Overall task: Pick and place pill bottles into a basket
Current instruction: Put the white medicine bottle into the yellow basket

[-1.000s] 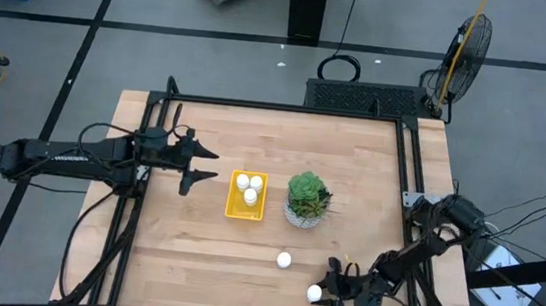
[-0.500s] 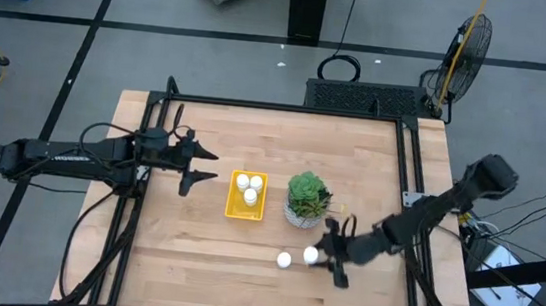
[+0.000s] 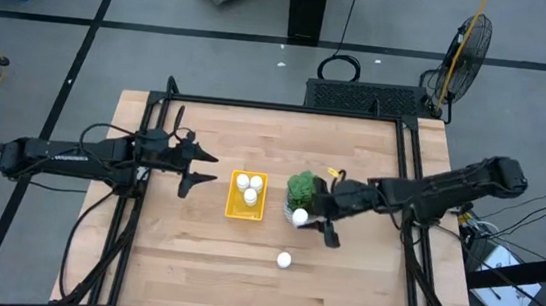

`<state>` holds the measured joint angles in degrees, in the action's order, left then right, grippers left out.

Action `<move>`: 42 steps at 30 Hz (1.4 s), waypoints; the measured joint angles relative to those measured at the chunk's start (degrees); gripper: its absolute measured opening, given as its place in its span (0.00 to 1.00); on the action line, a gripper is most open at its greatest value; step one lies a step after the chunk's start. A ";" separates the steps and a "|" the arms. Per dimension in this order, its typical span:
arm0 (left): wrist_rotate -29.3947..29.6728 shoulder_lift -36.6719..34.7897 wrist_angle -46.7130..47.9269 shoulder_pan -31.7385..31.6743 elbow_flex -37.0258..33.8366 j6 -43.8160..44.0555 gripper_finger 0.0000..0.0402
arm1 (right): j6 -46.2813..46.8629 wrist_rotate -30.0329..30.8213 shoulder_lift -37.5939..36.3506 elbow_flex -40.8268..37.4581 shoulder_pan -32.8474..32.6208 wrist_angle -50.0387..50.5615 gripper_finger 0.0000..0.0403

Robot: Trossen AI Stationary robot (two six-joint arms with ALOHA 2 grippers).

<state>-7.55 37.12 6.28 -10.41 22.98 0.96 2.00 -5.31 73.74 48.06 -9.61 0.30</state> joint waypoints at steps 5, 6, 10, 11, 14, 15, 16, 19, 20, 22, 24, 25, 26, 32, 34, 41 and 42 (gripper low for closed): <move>0.00 0.00 0.00 -0.02 0.00 0.47 0.64 | -4.16 -0.67 1.32 9.05 1.05 8.69 0.38; 0.00 0.00 0.00 -0.01 0.00 0.60 0.64 | -4.74 -0.67 1.32 10.45 1.05 10.44 0.39; -0.04 0.00 0.03 0.01 0.00 1.15 0.64 | -6.80 -0.70 1.32 15.70 1.37 13.87 0.39; -0.04 0.00 0.02 0.07 0.00 1.35 0.64 | -7.20 -0.71 1.30 17.12 1.50 15.09 0.39; -0.07 0.00 0.02 0.07 0.02 2.06 0.64 | -8.29 -0.70 1.31 20.26 2.68 17.98 0.38; 0.00 0.03 0.02 0.07 0.02 2.06 0.64 | -8.85 -0.69 1.42 20.71 3.26 18.40 0.38; 0.04 0.33 0.06 0.07 0.15 2.01 0.64 | -9.19 -0.71 1.62 21.04 3.99 18.58 0.39; 0.08 2.79 0.99 0.29 2.93 1.07 0.64 | -10.60 -0.91 2.24 21.61 6.53 19.40 0.39; 0.12 4.12 1.46 0.47 4.58 0.30 0.64 | -11.24 -0.95 2.61 21.76 7.51 19.25 0.39; 0.15 7.20 3.72 0.81 8.73 -1.24 0.64 | -12.25 -2.44 3.30 21.81 9.55 19.26 0.39; 0.43 10.97 7.18 1.06 14.13 -2.64 0.64 | -13.11 -4.26 4.49 21.81 11.35 17.93 0.39; 0.77 12.78 9.52 1.19 16.84 -3.38 0.64 | -13.71 -5.14 5.08 21.81 12.12 17.00 0.39; 1.03 14.67 11.59 1.24 19.68 -3.96 0.64 | -14.23 -5.50 5.71 21.81 12.72 16.22 0.39; 1.18 25.29 22.58 2.37 36.30 -7.33 0.64 | -16.97 -10.03 9.54 21.78 16.03 10.21 0.39; 1.19 28.22 26.95 2.81 41.59 -8.10 0.64 | -17.92 -10.02 10.58 21.78 16.85 8.20 0.39; 3.06 37.55 39.32 5.16 56.97 -9.91 0.64 | -17.81 -14.61 13.80 21.75 20.01 2.20 0.39; 3.00 38.77 41.12 5.37 58.57 -10.01 0.64 | -17.83 -14.66 14.09 21.75 20.24 2.06 0.39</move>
<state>-4.56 75.89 47.40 -5.04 81.55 -9.05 -15.84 -19.97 87.84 69.81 10.63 2.36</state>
